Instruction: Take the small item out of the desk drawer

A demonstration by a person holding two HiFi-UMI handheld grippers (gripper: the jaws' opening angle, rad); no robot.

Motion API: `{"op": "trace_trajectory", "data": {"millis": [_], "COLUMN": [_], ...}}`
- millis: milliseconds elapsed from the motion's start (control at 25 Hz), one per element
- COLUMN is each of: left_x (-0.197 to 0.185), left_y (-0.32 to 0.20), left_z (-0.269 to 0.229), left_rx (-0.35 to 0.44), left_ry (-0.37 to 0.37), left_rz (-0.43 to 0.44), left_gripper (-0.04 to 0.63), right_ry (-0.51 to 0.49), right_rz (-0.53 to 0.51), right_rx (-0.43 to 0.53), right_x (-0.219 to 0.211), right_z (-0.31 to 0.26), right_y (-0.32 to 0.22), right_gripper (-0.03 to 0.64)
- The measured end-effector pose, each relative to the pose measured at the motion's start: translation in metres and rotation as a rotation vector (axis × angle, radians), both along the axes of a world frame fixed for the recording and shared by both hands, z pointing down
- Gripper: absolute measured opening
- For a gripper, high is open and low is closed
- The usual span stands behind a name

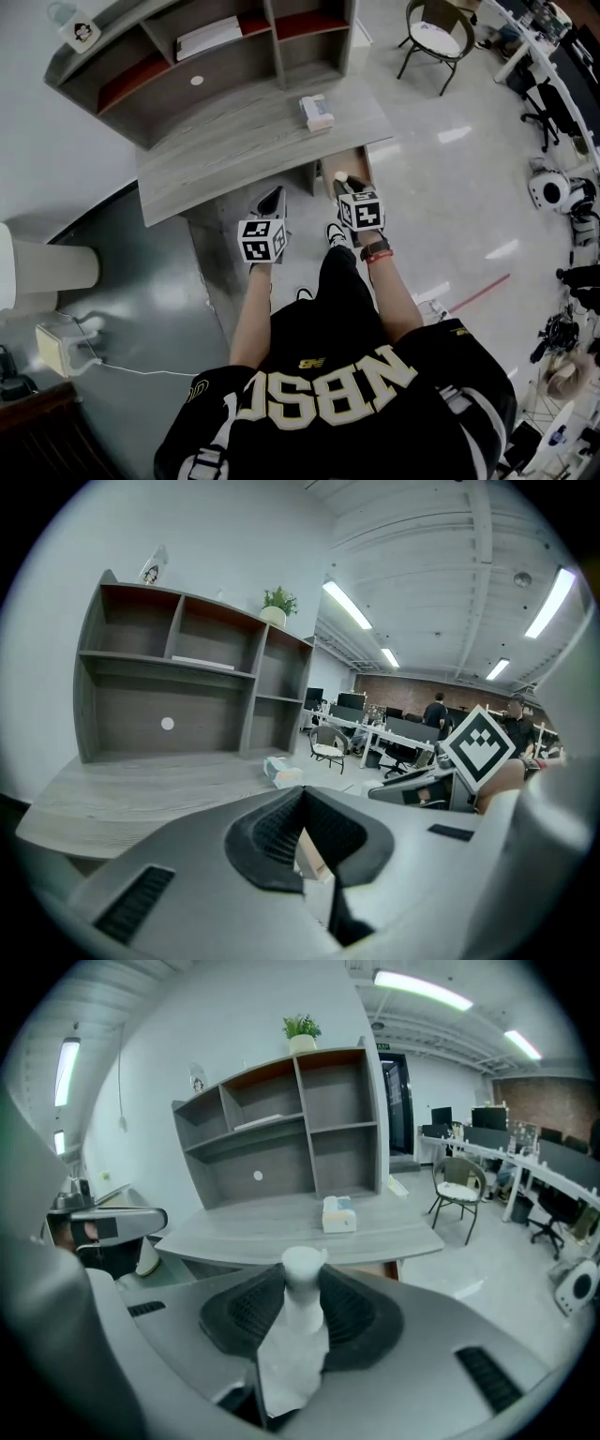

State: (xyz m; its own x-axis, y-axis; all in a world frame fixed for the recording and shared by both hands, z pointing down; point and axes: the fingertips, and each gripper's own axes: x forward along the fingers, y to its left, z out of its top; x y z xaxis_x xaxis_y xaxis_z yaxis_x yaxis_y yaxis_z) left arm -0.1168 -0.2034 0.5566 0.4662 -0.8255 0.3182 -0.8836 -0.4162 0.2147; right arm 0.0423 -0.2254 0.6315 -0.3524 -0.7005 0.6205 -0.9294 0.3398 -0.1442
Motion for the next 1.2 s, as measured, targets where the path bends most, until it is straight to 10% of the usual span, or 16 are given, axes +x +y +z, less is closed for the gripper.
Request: {"op": "trace_trajectory", "data": {"millis": [1200], "left_x": [-0.059], "left_y": [0.006], "left_z": [-0.136], "left_rx": [0.28], "left_ry": [-0.013], "left_rz": [-0.136], "left_gripper": [0.006], "right_ry": [-0.052], "right_rz": [-0.021], "right_rx": [0.437], "right_x": [-0.04], "right_z": [-0.191], "right_y": [0.002], "right_gripper": [0.124]}}
